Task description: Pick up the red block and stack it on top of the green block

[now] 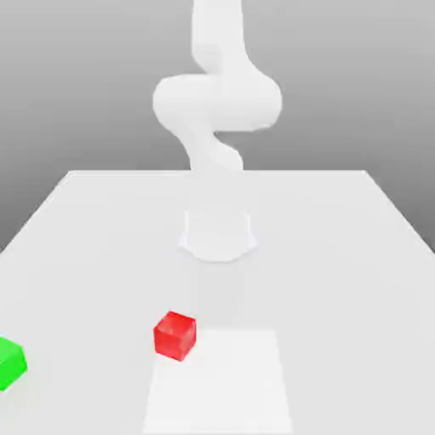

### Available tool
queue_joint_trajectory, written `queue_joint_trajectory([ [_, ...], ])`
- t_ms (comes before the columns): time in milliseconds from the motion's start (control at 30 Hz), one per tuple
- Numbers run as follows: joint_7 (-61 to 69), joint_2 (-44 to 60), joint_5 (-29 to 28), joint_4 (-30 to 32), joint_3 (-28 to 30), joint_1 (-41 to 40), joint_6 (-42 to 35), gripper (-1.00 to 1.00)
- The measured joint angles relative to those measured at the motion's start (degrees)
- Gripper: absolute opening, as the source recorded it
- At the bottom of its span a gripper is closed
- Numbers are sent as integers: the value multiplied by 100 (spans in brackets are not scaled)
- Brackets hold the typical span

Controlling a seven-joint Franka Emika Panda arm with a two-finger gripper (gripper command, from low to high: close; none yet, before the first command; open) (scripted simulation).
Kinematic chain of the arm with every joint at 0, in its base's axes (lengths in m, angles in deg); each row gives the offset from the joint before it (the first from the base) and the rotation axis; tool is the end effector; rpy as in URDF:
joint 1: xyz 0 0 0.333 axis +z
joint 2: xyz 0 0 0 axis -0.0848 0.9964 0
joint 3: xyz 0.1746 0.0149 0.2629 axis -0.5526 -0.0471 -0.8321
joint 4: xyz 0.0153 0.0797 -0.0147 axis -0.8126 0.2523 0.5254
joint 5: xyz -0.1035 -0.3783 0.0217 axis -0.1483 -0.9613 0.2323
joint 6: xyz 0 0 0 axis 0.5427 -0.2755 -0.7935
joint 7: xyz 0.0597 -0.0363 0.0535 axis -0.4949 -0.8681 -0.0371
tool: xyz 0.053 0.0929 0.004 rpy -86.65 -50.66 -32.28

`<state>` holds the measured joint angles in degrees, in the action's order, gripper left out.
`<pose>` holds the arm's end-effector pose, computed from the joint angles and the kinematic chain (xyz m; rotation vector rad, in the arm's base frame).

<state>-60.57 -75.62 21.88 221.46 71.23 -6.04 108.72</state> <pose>0.3751 -0.0069 0.6611 -2.4699 1.1086 -0.9408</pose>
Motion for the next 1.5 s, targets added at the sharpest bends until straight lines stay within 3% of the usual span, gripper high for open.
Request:
queue_joint_trajectory([
  [567,-1233,3531,-36,2813,119,-833,2504,0],
  [800,-1224,5153,101,2816,75,-920,3837,0],
  [833,-1225,5301,102,2796,71,-923,3965,-100],
  [1067,-1238,5309,86,2795,54,-941,3974,-100],
  [1300,-1296,3996,4,2981,32,-988,2847,-100],
  [1500,-1093,4305,58,1978,380,-1749,2152,-100],
])
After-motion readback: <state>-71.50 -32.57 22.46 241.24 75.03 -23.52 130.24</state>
